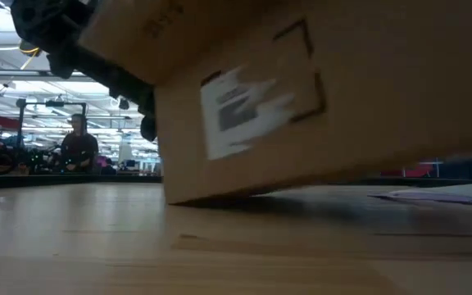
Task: Unpack boxes
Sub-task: Open the cardboard box using the cutter, then move the box to the top left of the table
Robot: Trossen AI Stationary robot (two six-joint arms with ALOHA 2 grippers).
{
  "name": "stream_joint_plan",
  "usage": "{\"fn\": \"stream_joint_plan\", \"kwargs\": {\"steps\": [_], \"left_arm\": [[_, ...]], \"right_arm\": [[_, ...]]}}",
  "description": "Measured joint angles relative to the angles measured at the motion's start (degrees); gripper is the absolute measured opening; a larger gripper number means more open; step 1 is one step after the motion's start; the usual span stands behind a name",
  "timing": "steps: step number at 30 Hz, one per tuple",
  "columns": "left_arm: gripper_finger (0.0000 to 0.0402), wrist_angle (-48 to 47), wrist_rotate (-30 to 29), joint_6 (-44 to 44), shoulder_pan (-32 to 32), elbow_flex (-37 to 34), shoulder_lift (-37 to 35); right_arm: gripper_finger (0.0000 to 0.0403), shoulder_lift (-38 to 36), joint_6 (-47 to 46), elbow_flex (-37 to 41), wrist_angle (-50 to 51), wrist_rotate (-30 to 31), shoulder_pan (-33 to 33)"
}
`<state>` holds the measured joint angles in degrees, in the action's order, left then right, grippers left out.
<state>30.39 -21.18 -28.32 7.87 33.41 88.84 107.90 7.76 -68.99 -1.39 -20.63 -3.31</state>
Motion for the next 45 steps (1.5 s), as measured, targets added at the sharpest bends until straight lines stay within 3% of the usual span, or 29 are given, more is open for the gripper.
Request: {"fn": "stream_joint_plan", "kwargs": {"steps": [9,16,21,26,30,34,41,45], "left_arm": [[0.0,1.49,-0.03,2.76,-0.21,0.22,-1.15],[0.0011,1.99,0.91,4.84,-1.06,0.46,-5.76],[0.0067,2.15,0.84,9.31,-0.99,0.43,-9.71],[0.0146,4.46,0.6,10.98,-0.19,0.32,-14.45],[0.0189,6.93,5.3,12.18,3.52,0.28,-18.68],[0.0197,1.18,5.92,6.48,9.21,0.26,-20.72],[0.019,-6.62,5.39,-4.27,20.76,0.11,-19.39],[0.0153,-3.97,4.29,-9.67,26.98,0.13,-19.5]], "right_arm": [[0.0,-0.04,-0.36,-0.13,-0.2,1.17,0.98],[0.0001,-3.0,-1.94,-0.08,6.86,3.19,1.38],[0.002,-7.78,-1.76,-0.07,11.65,3.07,1.79],[0.0077,-13.31,-2.85,-0.04,14.65,2.66,2.54],[0.0117,-18.86,-4.18,-0.04,20.4,3.76,3.48],[0.0132,-24.42,-4.85,-0.04,30.54,10.28,4.65],[0.0132,-29.0,-7.34,0.02,49.12,13.84,7.79],[0.0094,-32.12,-7.68,0.09,52.15,16.35,13.38]]}}
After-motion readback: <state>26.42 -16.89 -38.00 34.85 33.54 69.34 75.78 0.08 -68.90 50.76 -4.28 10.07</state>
